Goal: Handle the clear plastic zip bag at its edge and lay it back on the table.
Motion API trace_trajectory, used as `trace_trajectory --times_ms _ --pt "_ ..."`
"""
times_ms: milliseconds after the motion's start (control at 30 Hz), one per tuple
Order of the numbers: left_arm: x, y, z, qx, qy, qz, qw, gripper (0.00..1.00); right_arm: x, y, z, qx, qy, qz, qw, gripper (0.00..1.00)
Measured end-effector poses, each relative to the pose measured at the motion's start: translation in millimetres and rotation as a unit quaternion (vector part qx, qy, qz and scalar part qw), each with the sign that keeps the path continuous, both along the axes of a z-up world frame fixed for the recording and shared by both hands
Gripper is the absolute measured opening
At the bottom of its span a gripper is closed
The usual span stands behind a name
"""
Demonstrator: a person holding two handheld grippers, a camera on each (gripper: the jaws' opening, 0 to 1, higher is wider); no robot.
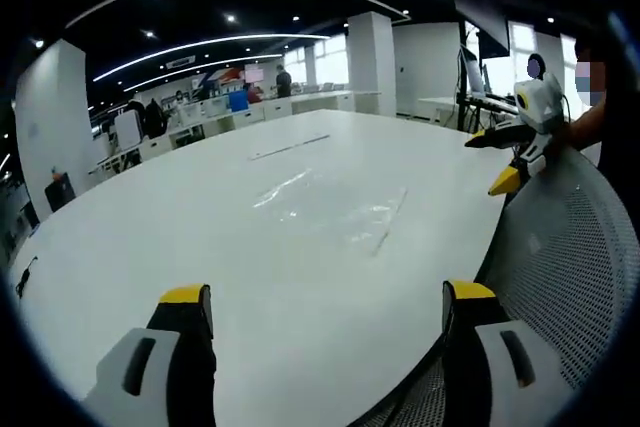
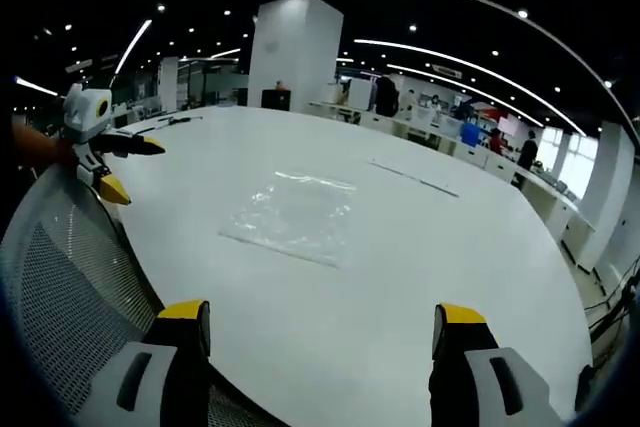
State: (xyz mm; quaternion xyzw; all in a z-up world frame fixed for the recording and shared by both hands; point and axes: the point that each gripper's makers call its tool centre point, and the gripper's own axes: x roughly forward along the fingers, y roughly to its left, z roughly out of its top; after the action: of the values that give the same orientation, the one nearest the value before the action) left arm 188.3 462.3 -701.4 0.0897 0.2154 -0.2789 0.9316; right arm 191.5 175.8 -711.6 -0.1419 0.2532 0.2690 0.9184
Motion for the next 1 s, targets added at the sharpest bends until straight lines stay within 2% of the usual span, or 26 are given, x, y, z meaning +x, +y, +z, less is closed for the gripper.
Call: trace_trajectory --times_ms 1000 --pt "-1.7 -1.6 -1.6 0.002 0.006 -0.005 1.0 0.92 -0.6 -1.2 -2.6 -0.008 0.005 0.0 1.0 0.91"
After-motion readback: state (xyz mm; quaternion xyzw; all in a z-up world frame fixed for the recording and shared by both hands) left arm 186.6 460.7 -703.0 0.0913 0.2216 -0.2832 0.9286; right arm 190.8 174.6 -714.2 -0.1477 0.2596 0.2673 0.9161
